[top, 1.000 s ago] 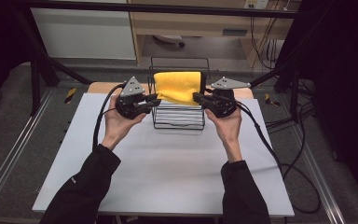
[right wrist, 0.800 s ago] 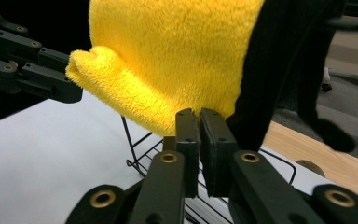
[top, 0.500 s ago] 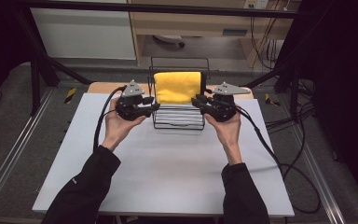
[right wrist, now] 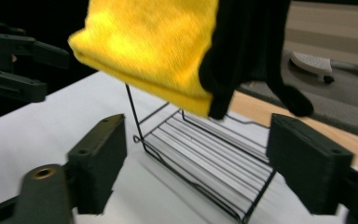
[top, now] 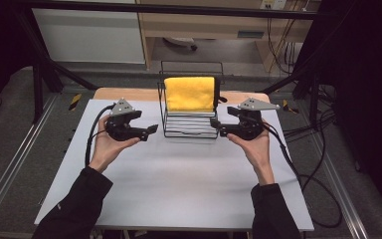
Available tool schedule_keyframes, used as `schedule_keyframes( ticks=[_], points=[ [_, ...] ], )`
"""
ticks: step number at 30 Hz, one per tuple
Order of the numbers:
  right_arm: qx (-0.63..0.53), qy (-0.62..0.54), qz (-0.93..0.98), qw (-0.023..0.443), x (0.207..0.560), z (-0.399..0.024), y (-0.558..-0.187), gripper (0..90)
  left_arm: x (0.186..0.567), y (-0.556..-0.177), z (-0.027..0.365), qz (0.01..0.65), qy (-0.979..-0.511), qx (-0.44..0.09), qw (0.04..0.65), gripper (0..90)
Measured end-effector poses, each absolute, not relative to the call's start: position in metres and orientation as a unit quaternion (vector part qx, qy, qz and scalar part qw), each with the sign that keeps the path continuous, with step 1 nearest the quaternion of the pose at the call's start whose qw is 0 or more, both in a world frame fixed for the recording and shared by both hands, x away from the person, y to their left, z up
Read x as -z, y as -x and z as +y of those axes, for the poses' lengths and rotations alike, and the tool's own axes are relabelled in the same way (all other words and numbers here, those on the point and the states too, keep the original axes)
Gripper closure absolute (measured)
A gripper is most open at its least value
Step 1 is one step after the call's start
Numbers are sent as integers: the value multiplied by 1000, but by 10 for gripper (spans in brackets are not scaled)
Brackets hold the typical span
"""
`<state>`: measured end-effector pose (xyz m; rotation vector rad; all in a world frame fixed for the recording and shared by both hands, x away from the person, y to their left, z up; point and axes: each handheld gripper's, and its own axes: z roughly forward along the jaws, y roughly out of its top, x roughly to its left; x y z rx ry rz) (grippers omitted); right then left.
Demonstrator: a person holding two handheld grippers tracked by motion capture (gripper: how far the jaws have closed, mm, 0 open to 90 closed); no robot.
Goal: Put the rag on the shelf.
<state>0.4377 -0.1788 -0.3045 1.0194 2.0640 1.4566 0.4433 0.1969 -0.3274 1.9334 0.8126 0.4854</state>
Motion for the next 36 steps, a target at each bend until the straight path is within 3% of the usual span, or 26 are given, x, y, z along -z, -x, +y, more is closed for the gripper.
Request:
schedule_keyframes(
  ticks=[10,36],
  points=[
    [-512,-384,745,186,337,-201,-425,35,364,-424,223,345,-797,-183,461,106],
    [-474,-425,759,139,430,-261,-381,6,434,-384,274,362,-810,-171,429,105]
  ],
)
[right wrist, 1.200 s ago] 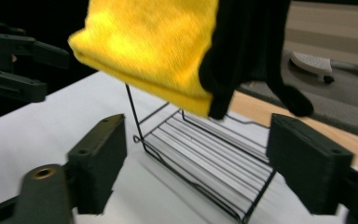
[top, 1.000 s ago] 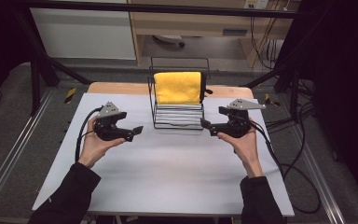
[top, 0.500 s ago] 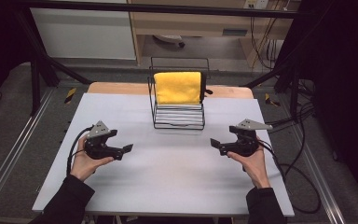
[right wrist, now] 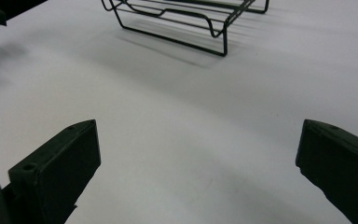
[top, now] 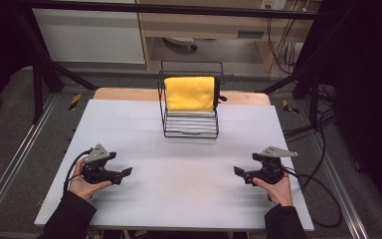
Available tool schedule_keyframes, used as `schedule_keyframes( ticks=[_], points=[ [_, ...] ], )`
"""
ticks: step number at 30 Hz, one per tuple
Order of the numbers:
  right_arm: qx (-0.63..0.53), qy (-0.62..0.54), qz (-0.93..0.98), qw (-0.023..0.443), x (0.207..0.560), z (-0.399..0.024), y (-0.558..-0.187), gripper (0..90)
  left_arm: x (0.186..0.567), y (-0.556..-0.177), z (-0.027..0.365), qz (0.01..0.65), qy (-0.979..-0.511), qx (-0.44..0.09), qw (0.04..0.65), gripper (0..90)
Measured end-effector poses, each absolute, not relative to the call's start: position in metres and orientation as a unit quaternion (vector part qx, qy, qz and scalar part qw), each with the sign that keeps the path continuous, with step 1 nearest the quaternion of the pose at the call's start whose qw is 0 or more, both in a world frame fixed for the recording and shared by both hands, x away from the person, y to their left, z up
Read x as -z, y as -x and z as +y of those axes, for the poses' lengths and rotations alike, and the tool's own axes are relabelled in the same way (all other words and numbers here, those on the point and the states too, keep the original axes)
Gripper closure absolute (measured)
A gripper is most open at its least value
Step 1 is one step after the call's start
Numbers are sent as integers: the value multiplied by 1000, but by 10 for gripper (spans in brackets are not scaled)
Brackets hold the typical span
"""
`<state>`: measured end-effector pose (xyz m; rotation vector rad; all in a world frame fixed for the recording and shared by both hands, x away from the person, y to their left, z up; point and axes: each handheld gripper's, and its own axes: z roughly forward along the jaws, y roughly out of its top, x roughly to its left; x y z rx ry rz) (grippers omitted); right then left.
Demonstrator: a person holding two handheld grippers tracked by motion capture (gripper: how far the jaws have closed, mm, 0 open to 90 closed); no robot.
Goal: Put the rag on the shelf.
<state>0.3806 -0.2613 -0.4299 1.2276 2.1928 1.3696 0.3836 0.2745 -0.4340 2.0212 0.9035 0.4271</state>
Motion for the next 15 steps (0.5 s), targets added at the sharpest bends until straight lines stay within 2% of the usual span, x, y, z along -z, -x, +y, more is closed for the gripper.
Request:
schedule_keyframes(
  ticks=[15],
  points=[
    [-466,-420,768,128,448,-277,-364,6,448,-372,281,363,-812,-174,423,102]
  ],
)
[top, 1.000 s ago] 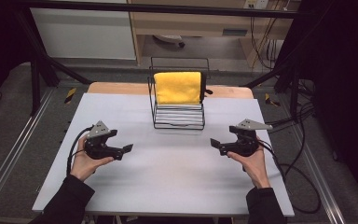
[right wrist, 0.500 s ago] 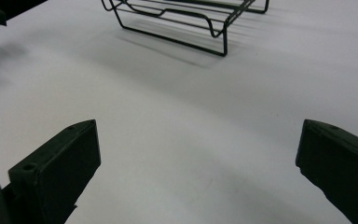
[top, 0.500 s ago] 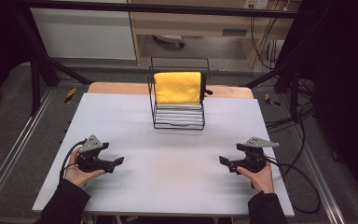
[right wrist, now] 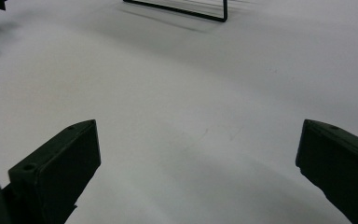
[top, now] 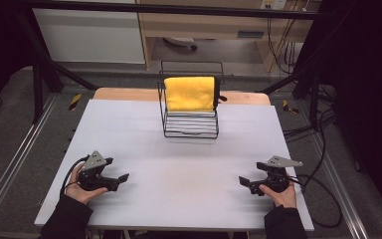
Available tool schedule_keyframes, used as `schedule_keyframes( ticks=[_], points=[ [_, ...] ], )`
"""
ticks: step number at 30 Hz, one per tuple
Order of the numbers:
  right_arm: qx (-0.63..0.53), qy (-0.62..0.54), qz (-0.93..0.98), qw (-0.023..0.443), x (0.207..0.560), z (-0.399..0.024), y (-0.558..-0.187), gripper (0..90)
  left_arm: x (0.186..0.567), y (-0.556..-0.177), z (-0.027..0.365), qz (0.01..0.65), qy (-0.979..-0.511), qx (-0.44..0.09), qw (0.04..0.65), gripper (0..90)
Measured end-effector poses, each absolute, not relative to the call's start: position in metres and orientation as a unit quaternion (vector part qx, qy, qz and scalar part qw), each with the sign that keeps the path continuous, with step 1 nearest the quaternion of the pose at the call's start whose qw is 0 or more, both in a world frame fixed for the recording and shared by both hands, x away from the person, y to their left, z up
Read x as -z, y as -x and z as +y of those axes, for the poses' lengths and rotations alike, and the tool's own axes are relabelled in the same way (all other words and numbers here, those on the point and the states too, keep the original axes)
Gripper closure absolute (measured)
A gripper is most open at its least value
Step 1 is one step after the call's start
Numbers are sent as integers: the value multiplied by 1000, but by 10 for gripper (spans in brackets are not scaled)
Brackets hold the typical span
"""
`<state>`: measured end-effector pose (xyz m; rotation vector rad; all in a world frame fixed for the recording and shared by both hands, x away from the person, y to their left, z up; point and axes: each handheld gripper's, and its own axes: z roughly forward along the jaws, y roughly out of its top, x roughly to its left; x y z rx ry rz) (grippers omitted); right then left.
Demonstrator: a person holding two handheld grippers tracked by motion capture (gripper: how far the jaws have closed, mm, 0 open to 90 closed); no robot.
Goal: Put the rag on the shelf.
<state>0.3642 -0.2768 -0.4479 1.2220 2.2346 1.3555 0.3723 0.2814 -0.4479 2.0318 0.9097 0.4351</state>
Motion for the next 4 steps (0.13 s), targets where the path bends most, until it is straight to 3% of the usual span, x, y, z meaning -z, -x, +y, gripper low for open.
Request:
schedule_keyframes(
  ticks=[4],
  points=[
    [-465,-420,769,125,448,-276,-364,6,449,-372,282,364,-812,-174,423,103]
  ],
)
